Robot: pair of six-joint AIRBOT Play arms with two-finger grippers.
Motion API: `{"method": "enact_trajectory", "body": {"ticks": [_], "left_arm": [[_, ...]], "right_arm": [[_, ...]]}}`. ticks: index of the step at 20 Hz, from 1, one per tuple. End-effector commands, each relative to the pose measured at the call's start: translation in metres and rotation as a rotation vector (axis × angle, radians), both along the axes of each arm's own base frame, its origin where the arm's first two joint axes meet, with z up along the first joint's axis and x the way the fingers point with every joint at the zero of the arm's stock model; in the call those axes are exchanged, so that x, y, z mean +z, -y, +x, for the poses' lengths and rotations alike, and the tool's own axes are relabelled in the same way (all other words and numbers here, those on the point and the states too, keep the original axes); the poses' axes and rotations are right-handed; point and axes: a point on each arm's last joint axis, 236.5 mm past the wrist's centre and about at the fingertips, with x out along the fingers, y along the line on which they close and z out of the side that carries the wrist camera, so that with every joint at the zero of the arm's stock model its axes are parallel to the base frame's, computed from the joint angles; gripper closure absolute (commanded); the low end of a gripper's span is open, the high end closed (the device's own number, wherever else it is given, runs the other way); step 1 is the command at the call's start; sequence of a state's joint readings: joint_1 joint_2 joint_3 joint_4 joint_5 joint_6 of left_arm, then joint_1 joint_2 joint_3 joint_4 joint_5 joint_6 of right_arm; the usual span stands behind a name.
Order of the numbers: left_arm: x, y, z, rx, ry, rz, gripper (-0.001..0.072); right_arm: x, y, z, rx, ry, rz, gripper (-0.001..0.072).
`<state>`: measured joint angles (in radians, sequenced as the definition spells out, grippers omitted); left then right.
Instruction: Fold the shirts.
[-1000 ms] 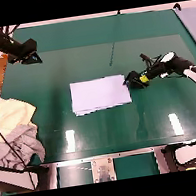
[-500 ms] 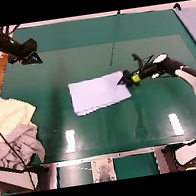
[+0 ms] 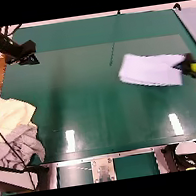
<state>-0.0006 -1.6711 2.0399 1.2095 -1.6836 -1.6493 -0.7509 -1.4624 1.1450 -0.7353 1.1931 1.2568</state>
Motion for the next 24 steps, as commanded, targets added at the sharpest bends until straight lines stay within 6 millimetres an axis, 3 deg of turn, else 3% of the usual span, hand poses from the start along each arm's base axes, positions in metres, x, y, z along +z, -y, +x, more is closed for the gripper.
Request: {"method": "enact_trajectory", "body": {"ticks": [1, 4, 7, 9, 12, 15, 16, 17, 18, 20, 22, 24], "left_arm": [[-0.004, -0.015, 0.005, 0.021, 0.016, 0.062, 0.0684], [-0.002, -0.015, 0.010, 0.014, 0.044, 0.064, 0.0684], [-0.001, -0.015, 0.015, 0.006, 0.067, 0.065, 0.0684], [0.000, -0.014, 0.017, -0.005, 0.080, 0.068, 0.0684], [0.000, -0.014, 0.017, -0.010, 0.085, 0.069, 0.0684], [0.000, -0.014, 0.018, -0.010, 0.086, 0.069, 0.0684], [0.000, -0.014, 0.017, -0.010, 0.086, 0.069, 0.0684], [0.000, -0.014, 0.017, -0.011, 0.085, 0.069, 0.0684], [0.000, -0.014, 0.017, -0.011, 0.085, 0.069, 0.0684], [0.000, -0.014, 0.017, -0.017, 0.087, 0.068, 0.0684], [0.001, -0.014, 0.019, -0.026, 0.100, 0.071, 0.0684], [0.003, -0.014, 0.024, -0.020, 0.120, 0.069, 0.0684]], "right_arm": [[-0.004, 0.103, -0.088, -0.313, -0.036, -0.004, 0.0698], [-0.014, 0.148, -0.170, -0.573, -0.049, 0.002, 0.0698], [-0.035, 0.155, -0.239, -0.823, -0.077, 0.019, 0.0698], [-0.059, 0.140, -0.260, -0.908, -0.111, 0.050, 0.0698], [-0.091, 0.117, -0.270, -0.964, -0.162, 0.075, 0.0698], [-0.101, 0.111, -0.273, -0.976, -0.179, 0.072, 0.0696], [-0.097, 0.112, -0.272, -0.962, -0.171, 0.063, 0.0671], [-0.089, 0.113, -0.269, -0.933, -0.156, 0.054, 0.0438], [-0.079, 0.118, -0.266, -0.909, -0.138, 0.048, 0.0268], [-0.046, 0.134, -0.263, -0.861, -0.117, 0.021, 0.0291], [-0.008, 0.157, -0.273, -0.885, -0.149, -0.023, 0.0328], [0.044, 0.180, -0.267, -0.915, -0.095, -0.137, 0.0386]]}}
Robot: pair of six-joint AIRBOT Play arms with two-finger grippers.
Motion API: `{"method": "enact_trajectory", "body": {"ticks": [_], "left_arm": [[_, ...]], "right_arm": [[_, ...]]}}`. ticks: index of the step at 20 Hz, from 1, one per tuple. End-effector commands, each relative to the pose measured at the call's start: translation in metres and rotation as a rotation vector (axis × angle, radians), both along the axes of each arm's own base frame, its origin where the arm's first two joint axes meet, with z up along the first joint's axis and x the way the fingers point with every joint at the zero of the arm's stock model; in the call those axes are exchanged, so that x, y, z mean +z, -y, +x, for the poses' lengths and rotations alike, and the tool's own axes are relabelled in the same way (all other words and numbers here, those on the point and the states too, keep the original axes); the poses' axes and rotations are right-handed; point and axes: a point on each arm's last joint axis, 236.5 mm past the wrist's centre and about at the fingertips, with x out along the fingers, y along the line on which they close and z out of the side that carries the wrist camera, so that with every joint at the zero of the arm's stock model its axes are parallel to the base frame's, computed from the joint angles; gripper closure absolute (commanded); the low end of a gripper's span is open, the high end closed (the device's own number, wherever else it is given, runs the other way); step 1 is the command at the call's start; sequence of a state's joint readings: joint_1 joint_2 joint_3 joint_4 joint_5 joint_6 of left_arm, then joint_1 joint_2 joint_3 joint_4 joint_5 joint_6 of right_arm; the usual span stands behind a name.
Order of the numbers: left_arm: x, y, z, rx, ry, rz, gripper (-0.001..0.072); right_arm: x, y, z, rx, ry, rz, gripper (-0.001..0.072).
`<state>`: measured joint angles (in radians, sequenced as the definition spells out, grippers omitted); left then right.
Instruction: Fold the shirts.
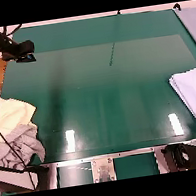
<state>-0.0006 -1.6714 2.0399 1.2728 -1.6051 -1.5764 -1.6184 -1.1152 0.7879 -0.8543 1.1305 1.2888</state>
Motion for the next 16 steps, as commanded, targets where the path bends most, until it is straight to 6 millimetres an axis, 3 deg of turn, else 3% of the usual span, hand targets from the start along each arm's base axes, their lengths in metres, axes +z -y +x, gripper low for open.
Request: {"method": "enact_trajectory", "body": {"ticks": [1, 2, 4, 5, 6, 8, 10, 12, 14, 16], "left_arm": [[0.002, 0.000, 0.005, 0.000, 0.025, -0.001, 0.0684], [0.002, 0.000, 0.005, -0.003, 0.026, 0.000, 0.0684], [0.002, 0.000, 0.005, -0.011, 0.028, 0.002, 0.0684], [0.003, 0.003, 0.005, -0.026, 0.033, -0.004, 0.0684], [0.004, 0.005, 0.004, -0.035, 0.033, -0.012, 0.0685], [0.002, 0.005, -0.001, -0.027, 0.005, -0.016, 0.0685], [-0.003, 0.013, -0.019, -0.046, -0.062, -0.014, 0.0685], [-0.007, 0.031, -0.040, -0.064, -0.083, -0.020, 0.0685], [-0.015, 0.050, -0.069, -0.072, -0.068, -0.033, 0.0685], [-0.035, 0.060, -0.111, -0.065, -0.087, -0.043, 0.0685]], "right_arm": [[0.080, 0.025, 0.008, -0.032, -0.008, -0.133, 0.0389], [0.106, 0.031, 0.019, -0.044, 0.012, -0.195, 0.0405], [0.150, 0.031, 0.057, 0.022, 0.053, -0.330, 0.0588], [0.166, 0.022, 0.086, 0.088, 0.078, -0.375, 0.0686], [0.176, 0.009, 0.116, 0.158, 0.105, -0.405, 0.0694], [0.182, -0.041, 0.182, 0.336, 0.164, -0.432, 0.0695], [0.173, -0.110, 0.231, 0.567, 0.166, -0.439, 0.0696], [0.150, -0.188, 0.251, 0.821, 0.107, -0.422, 0.0697], [0.117, -0.253, 0.241, 1.021, 0.034, -0.329, 0.0697], [0.077, -0.308, 0.215, 1.196, -0.052, -0.221, 0.0697]]}}
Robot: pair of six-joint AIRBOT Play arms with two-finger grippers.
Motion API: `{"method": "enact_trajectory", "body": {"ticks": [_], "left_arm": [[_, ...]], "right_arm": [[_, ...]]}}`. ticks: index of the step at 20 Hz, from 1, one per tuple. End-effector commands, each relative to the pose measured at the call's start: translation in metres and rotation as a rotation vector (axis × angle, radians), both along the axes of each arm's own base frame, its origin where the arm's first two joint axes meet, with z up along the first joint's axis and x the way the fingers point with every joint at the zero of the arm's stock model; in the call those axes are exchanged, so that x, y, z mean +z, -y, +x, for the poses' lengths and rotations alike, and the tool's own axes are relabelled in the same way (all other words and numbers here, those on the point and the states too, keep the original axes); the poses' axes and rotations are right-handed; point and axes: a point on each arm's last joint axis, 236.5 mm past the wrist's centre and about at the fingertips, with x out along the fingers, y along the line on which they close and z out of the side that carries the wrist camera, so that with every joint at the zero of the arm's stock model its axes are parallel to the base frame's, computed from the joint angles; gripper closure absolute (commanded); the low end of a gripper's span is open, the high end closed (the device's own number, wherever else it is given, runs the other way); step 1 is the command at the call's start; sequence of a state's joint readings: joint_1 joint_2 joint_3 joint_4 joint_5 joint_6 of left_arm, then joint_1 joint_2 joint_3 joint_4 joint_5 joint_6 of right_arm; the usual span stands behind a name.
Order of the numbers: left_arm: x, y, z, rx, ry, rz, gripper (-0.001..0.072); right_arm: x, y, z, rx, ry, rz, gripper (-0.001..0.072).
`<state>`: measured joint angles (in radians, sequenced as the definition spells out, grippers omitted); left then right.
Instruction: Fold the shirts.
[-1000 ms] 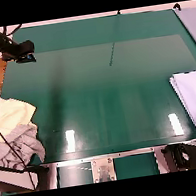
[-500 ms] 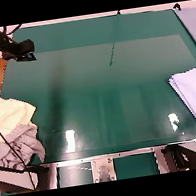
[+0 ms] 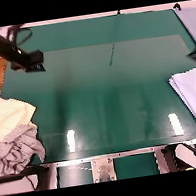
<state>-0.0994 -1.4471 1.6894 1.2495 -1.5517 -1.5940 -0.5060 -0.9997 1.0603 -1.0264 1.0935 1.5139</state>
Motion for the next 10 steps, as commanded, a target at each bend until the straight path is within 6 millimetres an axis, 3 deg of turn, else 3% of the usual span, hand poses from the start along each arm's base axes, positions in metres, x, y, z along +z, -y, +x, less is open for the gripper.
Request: {"method": "enact_trajectory", "body": {"ticks": [1, 3, 5, 7, 10], "left_arm": [[-0.032, 0.017, -0.064, 0.022, -0.025, -0.018, 0.0685], [-0.056, 0.018, -0.110, 0.057, -0.061, -0.032, 0.0685], [-0.068, 0.019, -0.139, 0.094, -0.077, -0.067, 0.0685], [-0.068, 0.017, -0.151, 0.104, -0.075, -0.072, 0.0684], [-0.066, 0.017, -0.153, 0.107, -0.078, -0.074, 0.0684]], "right_arm": [[-0.061, -0.098, -0.042, 0.304, -0.241, 0.017, 0.0697], [-0.092, -0.128, -0.069, 0.395, -0.333, 0.033, 0.0697], [-0.105, -0.148, -0.082, 0.461, -0.352, 0.025, 0.0697], [-0.103, -0.161, -0.082, 0.501, -0.339, 0.020, 0.0696], [-0.104, -0.171, -0.090, 0.541, -0.361, 0.025, 0.0696]]}}
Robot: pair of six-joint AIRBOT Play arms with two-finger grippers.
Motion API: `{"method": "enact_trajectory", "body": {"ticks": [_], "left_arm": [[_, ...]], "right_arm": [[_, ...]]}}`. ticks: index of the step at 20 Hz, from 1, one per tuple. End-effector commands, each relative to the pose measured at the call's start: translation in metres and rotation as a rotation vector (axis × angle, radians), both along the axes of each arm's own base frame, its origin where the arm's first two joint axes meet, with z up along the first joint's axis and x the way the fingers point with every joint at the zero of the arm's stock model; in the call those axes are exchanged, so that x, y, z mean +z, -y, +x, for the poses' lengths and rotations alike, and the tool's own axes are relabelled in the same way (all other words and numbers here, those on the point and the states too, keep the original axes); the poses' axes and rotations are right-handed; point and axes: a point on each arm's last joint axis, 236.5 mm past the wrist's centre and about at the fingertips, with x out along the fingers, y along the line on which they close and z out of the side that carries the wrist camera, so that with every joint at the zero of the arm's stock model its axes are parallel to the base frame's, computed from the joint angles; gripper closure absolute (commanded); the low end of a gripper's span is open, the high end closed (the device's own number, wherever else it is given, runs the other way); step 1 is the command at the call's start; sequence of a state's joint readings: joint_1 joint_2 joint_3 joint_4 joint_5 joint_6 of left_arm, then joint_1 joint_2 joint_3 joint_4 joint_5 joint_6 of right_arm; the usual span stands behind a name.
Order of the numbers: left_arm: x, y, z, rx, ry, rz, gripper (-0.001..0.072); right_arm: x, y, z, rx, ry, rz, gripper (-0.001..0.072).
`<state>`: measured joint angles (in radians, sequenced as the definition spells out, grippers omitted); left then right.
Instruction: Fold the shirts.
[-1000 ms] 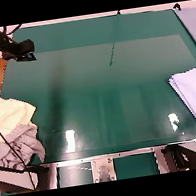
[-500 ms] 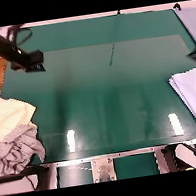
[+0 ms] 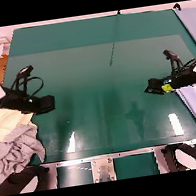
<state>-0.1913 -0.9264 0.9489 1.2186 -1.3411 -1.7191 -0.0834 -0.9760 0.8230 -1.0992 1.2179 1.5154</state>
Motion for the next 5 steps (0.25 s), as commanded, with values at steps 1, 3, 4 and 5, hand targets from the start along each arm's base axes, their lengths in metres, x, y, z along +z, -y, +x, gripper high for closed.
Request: {"method": "enact_trajectory", "body": {"ticks": [1, 3, 4, 5], "left_arm": [[-0.0052, 0.0007, -0.0115, 0.031, -0.010, -0.016, 0.0684], [-0.0051, 0.0007, -0.0109, 0.034, -0.008, -0.016, 0.0683], [-0.0051, 0.0007, -0.0111, 0.033, -0.009, -0.016, 0.0684], [-0.0051, 0.0007, -0.0111, 0.033, -0.009, -0.016, 0.0684]], "right_arm": [[-0.0057, -0.0150, -0.0125, 0.062, -0.028, 0.001, 0.0697], [-0.0057, -0.0150, -0.0124, 0.062, -0.028, 0.001, 0.0696], [-0.0057, -0.0150, -0.0124, 0.062, -0.028, 0.001, 0.0697], [-0.0057, -0.0150, -0.0125, 0.062, -0.028, 0.001, 0.0696]]}}
